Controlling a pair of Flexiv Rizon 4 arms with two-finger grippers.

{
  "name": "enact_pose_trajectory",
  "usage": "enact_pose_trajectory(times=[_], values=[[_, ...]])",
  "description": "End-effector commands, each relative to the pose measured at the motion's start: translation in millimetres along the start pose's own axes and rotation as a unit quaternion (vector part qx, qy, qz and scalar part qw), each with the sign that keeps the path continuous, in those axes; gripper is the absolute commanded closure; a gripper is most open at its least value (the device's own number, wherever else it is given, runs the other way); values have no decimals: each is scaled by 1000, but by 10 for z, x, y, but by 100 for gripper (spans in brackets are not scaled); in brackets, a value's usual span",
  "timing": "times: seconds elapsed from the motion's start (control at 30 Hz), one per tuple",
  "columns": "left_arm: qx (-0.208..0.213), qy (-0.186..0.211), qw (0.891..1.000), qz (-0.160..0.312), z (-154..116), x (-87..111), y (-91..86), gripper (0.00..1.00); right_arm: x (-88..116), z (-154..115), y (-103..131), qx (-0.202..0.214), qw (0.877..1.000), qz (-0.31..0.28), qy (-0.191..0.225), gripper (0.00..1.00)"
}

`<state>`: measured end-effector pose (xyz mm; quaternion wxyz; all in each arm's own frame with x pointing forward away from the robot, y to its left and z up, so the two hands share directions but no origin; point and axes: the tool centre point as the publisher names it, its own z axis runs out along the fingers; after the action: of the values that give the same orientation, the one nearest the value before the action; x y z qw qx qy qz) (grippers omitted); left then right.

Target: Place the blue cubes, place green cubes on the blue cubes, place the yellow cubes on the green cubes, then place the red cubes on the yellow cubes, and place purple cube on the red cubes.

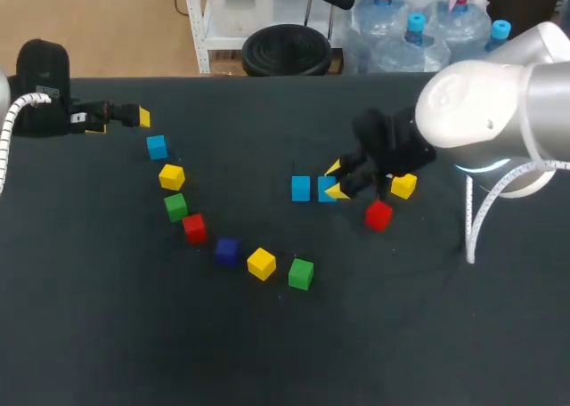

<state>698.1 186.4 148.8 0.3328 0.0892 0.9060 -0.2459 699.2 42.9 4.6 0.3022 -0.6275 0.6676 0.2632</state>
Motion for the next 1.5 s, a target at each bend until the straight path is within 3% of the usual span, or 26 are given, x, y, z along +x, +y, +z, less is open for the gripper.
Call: enact_pose_trajectory(times=[0.03, 1.5], values=[[-3, 3, 1000, -1, 4, -15, -11, 0, 8, 28, -50, -2, 1000, 0, -3, 100], [-3, 3, 1000, -1, 4, -15, -11, 0, 51, 64, -101, -2, 1000, 6, -9, 98]])
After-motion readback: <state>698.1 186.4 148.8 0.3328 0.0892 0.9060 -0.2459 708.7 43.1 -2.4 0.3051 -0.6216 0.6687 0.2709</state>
